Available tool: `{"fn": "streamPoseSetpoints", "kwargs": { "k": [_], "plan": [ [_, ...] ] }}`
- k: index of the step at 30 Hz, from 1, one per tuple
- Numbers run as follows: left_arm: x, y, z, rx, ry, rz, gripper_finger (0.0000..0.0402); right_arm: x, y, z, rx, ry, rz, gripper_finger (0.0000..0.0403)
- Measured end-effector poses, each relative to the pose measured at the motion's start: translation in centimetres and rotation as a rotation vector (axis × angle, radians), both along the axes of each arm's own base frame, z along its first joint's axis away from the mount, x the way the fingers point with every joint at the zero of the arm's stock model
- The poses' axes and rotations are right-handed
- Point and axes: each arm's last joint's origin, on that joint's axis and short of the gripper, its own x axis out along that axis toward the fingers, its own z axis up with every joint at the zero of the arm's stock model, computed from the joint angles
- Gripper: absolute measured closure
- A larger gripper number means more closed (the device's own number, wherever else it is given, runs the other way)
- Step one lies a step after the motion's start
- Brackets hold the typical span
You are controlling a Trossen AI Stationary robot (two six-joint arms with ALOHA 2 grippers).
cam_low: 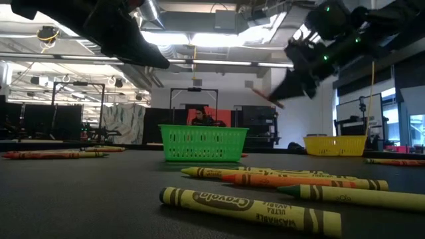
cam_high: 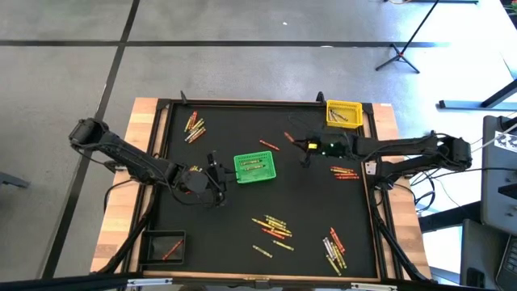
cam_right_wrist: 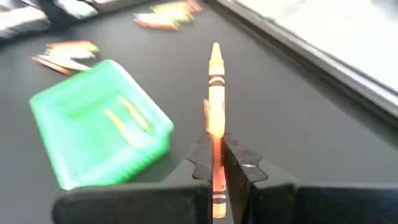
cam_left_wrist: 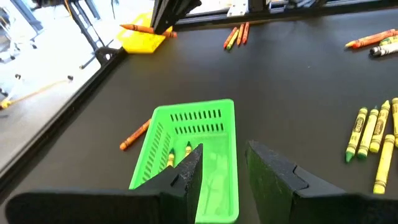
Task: Sort crayons
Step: Put the orange crayon into the black bin
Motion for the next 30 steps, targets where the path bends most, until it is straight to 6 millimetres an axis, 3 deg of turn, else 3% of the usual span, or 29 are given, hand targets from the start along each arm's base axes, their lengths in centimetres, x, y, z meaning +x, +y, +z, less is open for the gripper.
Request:
{"fn": "streamPoseSetpoints", "kwargs": {
  "k": [7,17,25,30],
  "plan": [
    [0.6,0.2,-0.1,0.025,-0.02,-0.007,0.0295,2.3,1.4,0.4,-0.077,-0.177,0.148,0.039],
    [1.0,0.5,-1.1,0.075,-0.045,-0.015,0.0295,5.1,1.5,0.3,-0.096,-0.342,0.282,0.0389],
    [-2.1,2.2,-3.3,0.063,-0.289,-0.069,0.0295,7.6,1.2,2.0,-0.146,-0.384,0.314,0.0389],
    [-3.2,2.7,-3.5,0.02,-0.395,-0.082,0.0295,8.6,1.3,1.7,-0.157,-0.389,0.342,0.0389]
  ]
}}
